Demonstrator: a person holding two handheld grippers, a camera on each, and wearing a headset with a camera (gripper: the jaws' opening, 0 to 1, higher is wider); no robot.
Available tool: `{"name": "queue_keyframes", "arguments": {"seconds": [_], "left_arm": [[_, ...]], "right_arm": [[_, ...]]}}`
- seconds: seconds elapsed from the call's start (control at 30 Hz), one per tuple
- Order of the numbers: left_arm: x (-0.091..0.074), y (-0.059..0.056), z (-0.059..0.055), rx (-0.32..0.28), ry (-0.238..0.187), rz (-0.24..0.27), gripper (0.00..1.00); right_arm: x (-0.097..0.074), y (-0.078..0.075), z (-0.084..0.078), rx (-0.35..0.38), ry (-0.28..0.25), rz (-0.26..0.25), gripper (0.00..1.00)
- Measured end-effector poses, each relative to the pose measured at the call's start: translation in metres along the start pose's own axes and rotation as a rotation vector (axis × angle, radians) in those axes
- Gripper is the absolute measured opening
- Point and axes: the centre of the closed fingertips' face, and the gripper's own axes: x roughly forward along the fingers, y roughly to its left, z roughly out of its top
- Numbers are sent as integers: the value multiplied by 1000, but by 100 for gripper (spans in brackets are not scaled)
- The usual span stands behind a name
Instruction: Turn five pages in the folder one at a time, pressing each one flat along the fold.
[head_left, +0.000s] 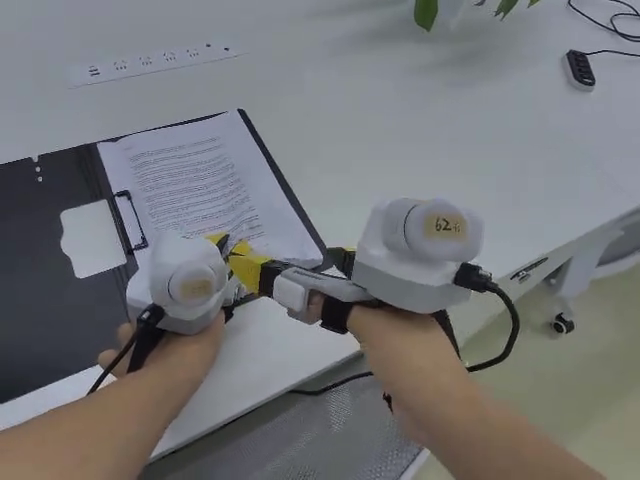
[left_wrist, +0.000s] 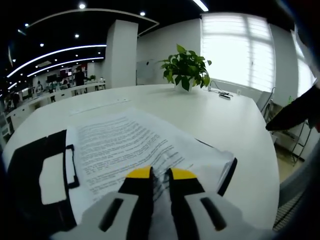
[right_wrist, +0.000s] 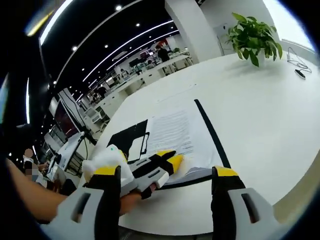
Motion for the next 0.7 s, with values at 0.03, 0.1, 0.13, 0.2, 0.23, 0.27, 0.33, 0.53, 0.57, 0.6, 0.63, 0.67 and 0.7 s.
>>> {"name": "queue_keyframes", "arguments": {"seconds": [0.03,0.1,0.13,0.2,0.23,0.27,0.33,0.53,0.57,0.6,0.63,0.67,0.7], "left_arm": [[0,0,0,-1,0,0,10],[0,0,0,-4,-1,-2,9],[0,-1,0,-4,-2,-2,9],[0,-1,0,-3,-5,-2,9],[0,-1,1,-3,-6,-3,9],[0,-1,0,-3,-7,-3,9],[0,0,0,-6,-7,-4,9],[0,-1,1,-9,-8,-4,9],[0,-1,1,-9,-8,-4,9],[0,-1,1,-8,-8,-5,9],[0,-1,1,-9,-8,-5,9],[0,-1,1,-10,-8,-5,9],[0,-1,1,-8,-9,-5,9]], "right_arm": [[3,0,-2,26,0,4,70],[10,1,-6,90,10,19,66],[12,0,-6,122,3,24,64],[19,-3,-5,203,-17,34,61],[21,-3,-5,234,-22,43,59],[24,-6,-5,285,-30,42,57],[29,-13,-8,355,-32,30,55],[40,-23,-11,466,-43,31,49],[42,-23,-11,486,-44,32,49],[43,-24,-11,487,-45,31,49],[45,-25,-12,488,-43,30,49],[46,-26,-14,498,-40,28,48],[48,-27,-14,512,-46,28,48]]}}
